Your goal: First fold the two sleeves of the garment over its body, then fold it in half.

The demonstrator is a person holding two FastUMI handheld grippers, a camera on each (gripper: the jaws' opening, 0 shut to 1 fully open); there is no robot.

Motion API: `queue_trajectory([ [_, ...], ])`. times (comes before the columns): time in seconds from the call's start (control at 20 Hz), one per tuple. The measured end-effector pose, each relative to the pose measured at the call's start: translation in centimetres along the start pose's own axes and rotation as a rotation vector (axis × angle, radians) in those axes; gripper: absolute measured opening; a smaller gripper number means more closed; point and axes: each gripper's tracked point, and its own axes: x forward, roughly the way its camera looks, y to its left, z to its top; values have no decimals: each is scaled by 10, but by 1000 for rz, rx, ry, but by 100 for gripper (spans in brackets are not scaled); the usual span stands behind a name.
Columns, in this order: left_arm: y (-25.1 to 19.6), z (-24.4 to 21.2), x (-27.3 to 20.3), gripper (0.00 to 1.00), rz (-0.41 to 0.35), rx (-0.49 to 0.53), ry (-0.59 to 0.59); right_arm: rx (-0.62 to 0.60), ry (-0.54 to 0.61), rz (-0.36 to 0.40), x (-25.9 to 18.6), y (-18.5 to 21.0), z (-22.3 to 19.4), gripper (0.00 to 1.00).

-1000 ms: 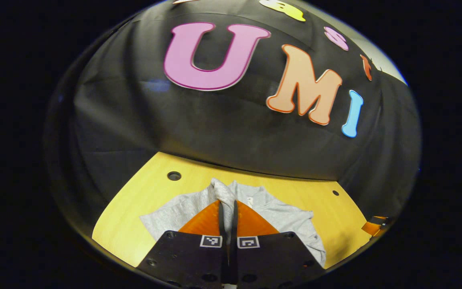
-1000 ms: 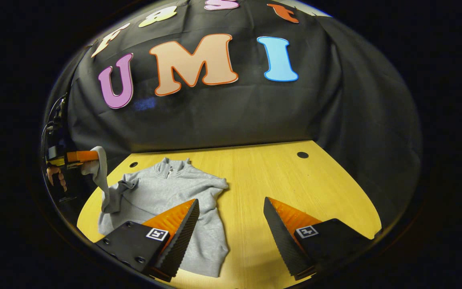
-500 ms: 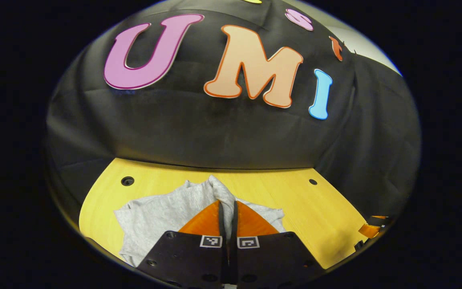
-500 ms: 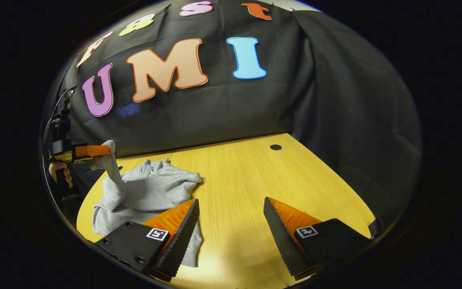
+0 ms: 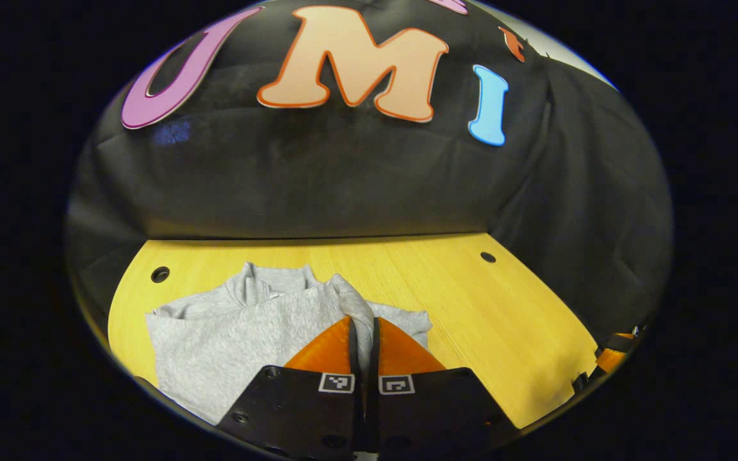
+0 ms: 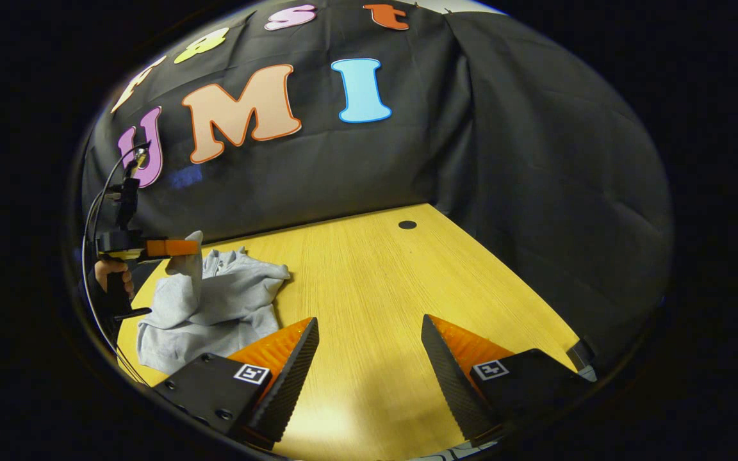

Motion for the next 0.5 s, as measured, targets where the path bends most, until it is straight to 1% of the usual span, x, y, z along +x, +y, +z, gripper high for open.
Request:
queue_trajectory([
  [0.1, -6, -14, 14, 0, 16, 29, 35, 0, 9, -7, -3, -5, -5, 99],
  [0.2, -1, -28, 29, 0, 66, 61, 64, -4, 16, -10, -4, -8, -9, 99],
  [0.35, -9, -40, 42, 2, 58, 74, 87, -15, 25, -6, -6, -7, -12, 99],
  [0.4, -9, -40, 44, 5, 53, 77, 82, -20, 26, -4, -8, -6, -14, 99],
  [0.45, -14, -40, 48, 8, 31, 72, 74, -23, 28, -2, -9, -5, -14, 99],
  [0.5, -16, -41, 46, 19, 25, 70, 73, -25, 31, 3, -9, -2, -15, 96],
])
